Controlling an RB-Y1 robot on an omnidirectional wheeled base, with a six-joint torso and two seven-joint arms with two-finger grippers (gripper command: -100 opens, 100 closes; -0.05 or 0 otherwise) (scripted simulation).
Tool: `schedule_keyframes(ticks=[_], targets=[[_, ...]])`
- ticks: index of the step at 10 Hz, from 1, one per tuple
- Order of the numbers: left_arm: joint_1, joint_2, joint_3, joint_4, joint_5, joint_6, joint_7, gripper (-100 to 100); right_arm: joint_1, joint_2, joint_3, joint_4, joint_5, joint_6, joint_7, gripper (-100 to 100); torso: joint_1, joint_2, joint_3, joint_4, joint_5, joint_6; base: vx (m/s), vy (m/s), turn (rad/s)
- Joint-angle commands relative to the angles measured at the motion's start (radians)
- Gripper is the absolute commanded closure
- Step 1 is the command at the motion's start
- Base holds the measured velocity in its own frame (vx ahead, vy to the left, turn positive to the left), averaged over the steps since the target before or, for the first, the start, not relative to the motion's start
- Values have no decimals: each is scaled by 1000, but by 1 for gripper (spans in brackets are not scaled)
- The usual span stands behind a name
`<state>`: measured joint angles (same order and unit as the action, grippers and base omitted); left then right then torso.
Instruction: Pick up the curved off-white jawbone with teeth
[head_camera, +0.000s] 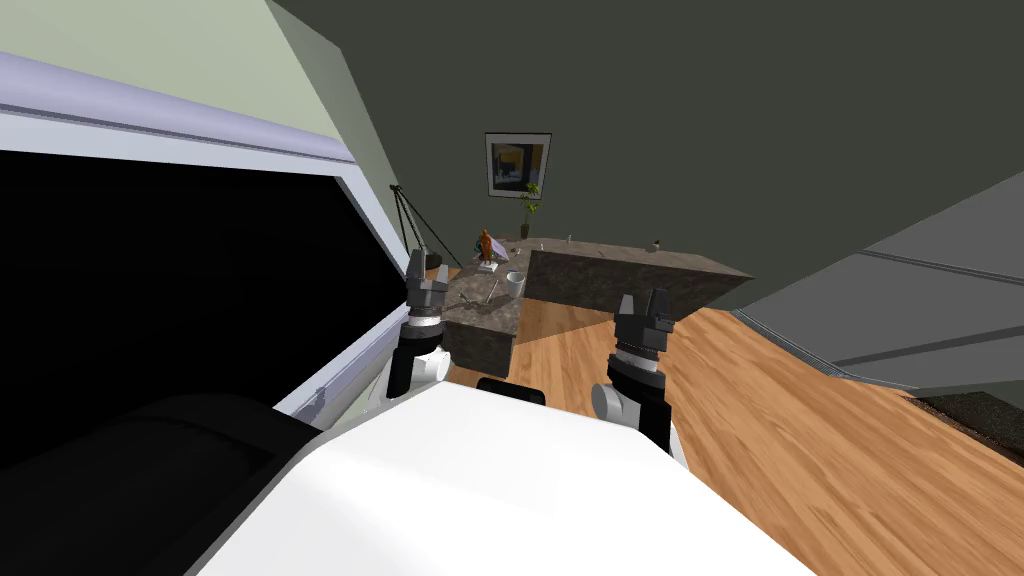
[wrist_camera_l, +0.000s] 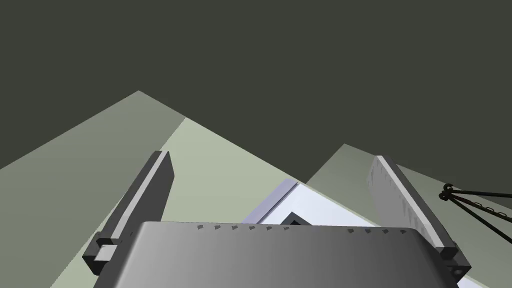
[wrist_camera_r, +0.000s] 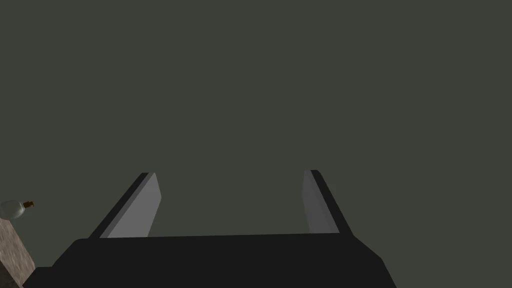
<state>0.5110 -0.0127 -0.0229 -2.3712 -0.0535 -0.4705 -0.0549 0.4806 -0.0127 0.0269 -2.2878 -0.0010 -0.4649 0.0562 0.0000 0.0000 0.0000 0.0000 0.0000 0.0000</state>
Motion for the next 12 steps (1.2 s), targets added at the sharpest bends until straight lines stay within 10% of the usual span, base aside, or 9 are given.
schedule_keyframes(ticks=[1, 12], targets=[[-6, 35, 7, 6, 10, 22, 0, -100, 0, 0, 0, 0, 0, 0, 0, 0, 0, 0, 0, 0, 0, 0, -7, 4, -67], [-80, 208, 90, 89, 137, 288, -6, -100, 0, 0, 0, 0, 0, 0, 0, 0, 1, 1, 0, 0, 0, 0, -17, 15, -85]])
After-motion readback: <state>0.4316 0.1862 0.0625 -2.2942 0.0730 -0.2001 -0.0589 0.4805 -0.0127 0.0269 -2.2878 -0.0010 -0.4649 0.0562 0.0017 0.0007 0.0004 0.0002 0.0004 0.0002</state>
